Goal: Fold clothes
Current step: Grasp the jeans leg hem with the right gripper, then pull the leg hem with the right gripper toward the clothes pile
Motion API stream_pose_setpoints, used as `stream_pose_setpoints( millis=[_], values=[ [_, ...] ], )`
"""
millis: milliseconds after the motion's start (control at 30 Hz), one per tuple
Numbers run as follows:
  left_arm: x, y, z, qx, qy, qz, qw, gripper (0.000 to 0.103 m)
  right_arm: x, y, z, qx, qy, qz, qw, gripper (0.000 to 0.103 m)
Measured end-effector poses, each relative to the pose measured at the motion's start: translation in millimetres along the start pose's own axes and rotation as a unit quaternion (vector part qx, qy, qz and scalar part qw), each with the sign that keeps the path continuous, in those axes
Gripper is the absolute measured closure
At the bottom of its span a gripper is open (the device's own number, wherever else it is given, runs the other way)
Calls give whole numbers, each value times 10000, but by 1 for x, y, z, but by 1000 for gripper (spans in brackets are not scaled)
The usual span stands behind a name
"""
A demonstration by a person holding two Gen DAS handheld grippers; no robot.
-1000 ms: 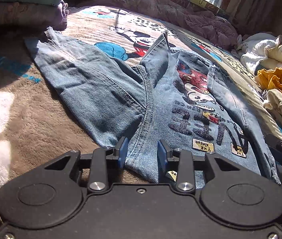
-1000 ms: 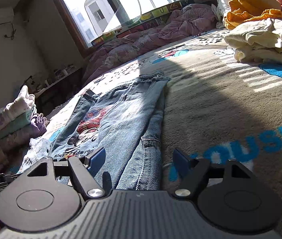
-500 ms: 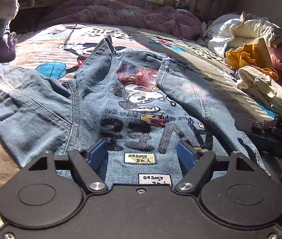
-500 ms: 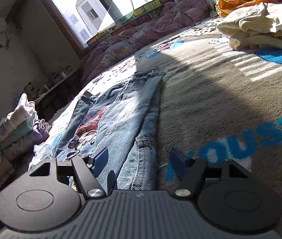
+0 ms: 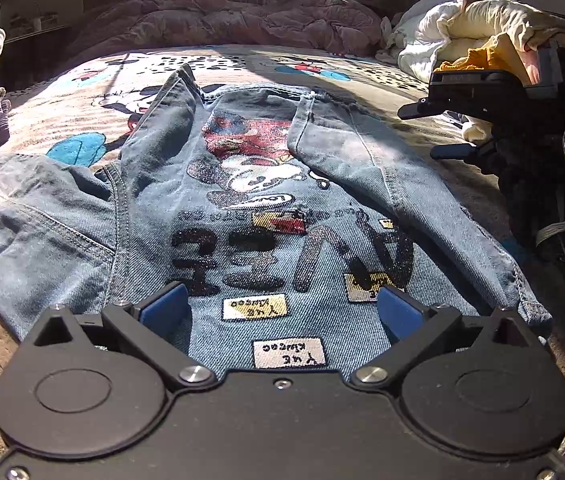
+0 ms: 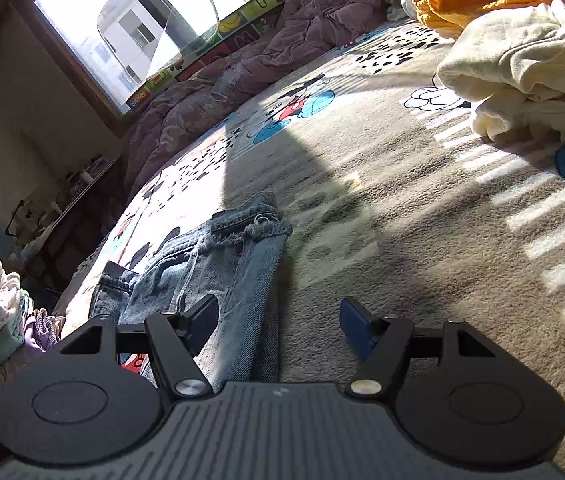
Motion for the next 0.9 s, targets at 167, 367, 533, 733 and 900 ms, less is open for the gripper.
stream_pose_setpoints(
  millis=[167,367,533,733,900],
  values=[
    [-2,-1,0,-8,-7,24,10000,1,-37,-11,-6,264,153,-187,9994,40],
    [-2,-1,-1,20,19,53,10000,1,-57,-9,-25,626,45,-409,9972,89],
    [-1,0,-1,34,28,58,10000,1,-38,-14,-36,925,145,-4,9956,96],
    [-1,-1,-1,55,-3,50,10000,1,14,-46,-9,682,445,696,9942,99],
    [1,0,0,101,-66,30,9999,1,18,-46,14,126,287,292,9991,89]
  ],
)
Point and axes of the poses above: each gripper's, at about its wrist camera, not at the fingertips, and x roughly against the way its jaws point, z to its right, y to its underside, the point moved 7 cm from there along -x, roughly the way its jaws point, and after that the axes turned 5 degrees about -x, right-handed, at the moved point
